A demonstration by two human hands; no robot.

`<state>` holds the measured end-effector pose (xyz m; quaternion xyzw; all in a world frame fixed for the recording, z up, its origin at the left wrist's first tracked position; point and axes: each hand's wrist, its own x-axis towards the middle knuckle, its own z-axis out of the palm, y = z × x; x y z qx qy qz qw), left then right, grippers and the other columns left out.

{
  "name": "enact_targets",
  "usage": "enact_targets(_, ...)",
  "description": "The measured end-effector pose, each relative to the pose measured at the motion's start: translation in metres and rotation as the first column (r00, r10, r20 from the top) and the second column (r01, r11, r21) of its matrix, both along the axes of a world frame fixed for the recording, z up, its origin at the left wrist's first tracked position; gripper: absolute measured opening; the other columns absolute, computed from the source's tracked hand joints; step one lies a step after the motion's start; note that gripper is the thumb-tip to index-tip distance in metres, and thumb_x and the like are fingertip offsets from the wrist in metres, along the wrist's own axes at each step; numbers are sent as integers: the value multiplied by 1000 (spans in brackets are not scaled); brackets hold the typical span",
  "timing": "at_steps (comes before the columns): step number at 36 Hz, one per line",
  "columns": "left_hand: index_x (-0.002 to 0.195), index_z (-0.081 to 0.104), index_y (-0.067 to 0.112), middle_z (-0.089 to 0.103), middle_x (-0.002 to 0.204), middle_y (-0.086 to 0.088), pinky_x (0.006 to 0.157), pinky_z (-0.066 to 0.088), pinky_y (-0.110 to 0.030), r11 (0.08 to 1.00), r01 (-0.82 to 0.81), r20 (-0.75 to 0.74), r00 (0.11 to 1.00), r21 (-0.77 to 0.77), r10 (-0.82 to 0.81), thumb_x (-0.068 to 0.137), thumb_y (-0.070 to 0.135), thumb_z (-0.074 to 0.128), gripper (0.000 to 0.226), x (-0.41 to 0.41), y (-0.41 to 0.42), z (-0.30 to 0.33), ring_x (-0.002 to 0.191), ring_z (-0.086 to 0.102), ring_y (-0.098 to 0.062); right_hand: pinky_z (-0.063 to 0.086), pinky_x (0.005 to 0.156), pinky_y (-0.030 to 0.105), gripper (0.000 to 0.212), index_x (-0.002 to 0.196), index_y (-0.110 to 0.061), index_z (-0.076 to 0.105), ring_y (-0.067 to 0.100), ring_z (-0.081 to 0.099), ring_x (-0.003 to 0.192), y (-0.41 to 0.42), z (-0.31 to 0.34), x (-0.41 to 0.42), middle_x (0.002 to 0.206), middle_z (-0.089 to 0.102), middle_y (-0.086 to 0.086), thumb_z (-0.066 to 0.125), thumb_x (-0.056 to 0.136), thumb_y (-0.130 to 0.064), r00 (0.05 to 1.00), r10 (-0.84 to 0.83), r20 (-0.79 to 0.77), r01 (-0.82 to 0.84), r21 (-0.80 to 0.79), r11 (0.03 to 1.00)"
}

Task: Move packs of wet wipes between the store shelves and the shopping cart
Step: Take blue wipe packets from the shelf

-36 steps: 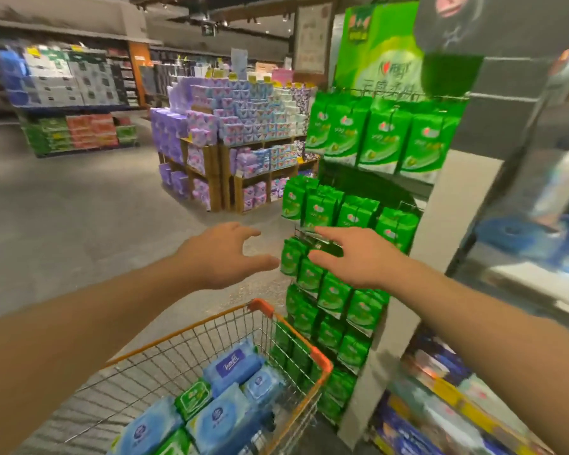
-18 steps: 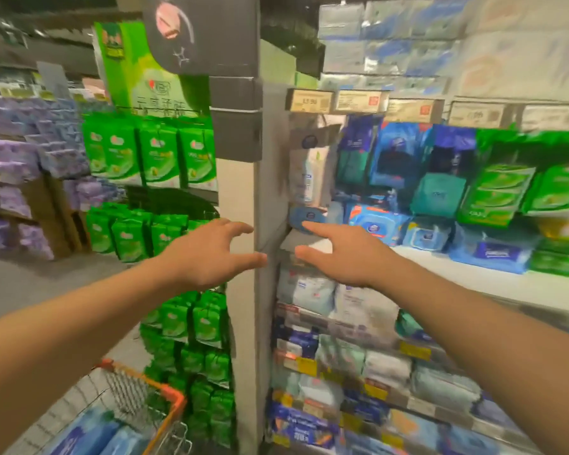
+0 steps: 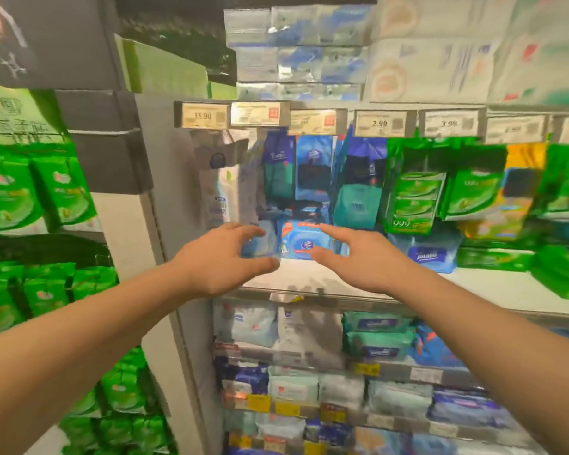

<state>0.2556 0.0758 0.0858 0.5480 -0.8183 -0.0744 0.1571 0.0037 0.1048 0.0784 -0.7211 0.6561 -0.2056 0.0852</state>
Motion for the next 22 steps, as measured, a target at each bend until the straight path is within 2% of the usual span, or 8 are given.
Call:
enact_targets(10, 140, 51, 35, 53, 141, 10, 111, 37, -34, 992, 103, -93, 990, -70, -110, 60, 86, 36, 97, -21, -82, 16, 129, 48, -11, 35, 109, 26, 68, 154, -42, 37, 17, 43, 143, -66, 11, -13, 157, 45, -6, 53, 93, -66, 997, -73, 20, 74, -55, 996)
enact_targets(13, 141, 50, 31, 52, 142, 7, 111, 36, -31, 987, 140, -97, 984, -76, -148, 73, 79, 49, 84, -23, -104, 22, 131, 47, -11, 34, 104, 20, 66, 154, -41, 38, 14, 43, 143, -84, 17, -9, 157, 44, -10, 55, 94, -62, 996, -68, 65, 74, -100, 992)
enact_targets(15, 143, 50, 27, 53, 142, 5, 109, 34, -27, 984, 155, -90, 983, -86, -163, 86, 63, 59, 68, -26, -120, 24, 131, 47, -13, 28, 99, 13, 63, 154, -38, 40, 9, 41, 143, -96, 20, -7, 157, 43, -14, 57, 96, -55, 991, -43, 126, 61, -146, 987)
enact_targets(17, 144, 49, 23, 54, 142, 2, 108, 34, -26, 983, 156, -110, 980, -102, -167, 90, 55, 62, 63, -30, -135, 25, 131, 48, -15, 25, 104, 11, 63, 155, -35, 39, 7, 40, 143, -109, 20, -4, 157, 42, -15, 60, 97, -49, 980, -12, 197, 53, -204, 978)
enact_targets(19, 144, 50, 21, 56, 142, 2, 106, 37, -27, 985, 143, -170, 973, -100, -158, 90, 52, 63, 63, -34, -148, 25, 128, 52, -14, 25, 120, 24, 77, 157, -29, 34, 8, 36, 147, -123, 20, 1, 160, 37, -12, 61, 91, -57, 953, 22, 302, 56, -245, 968)
enact_targets(21, 142, 51, 22, 58, 139, 5, 103, 42, -28, 990, 122, -263, 955, -71, -136, 89, 53, 63, 62, -40, -161, 23, 121, 57, -12, 28, 124, 40, 102, 160, -23, 27, 9, 30, 150, -139, 19, 3, 165, 30, -6, 56, 75, -71, 906, 30, 423, 86, -254, 963)
enact_targets(22, 141, 52, 23, 60, 136, 6, 101, 44, -29, 993, 110, -328, 937, -44, -118, 88, 54, 64, 63, -45, -167, 21, 117, 59, -12, 29, 124, 42, 109, 160, -21, 24, 9, 28, 151, -148, 19, 3, 166, 28, -5, 55, 70, -73, 886, 23, 463, 105, -249, 963)
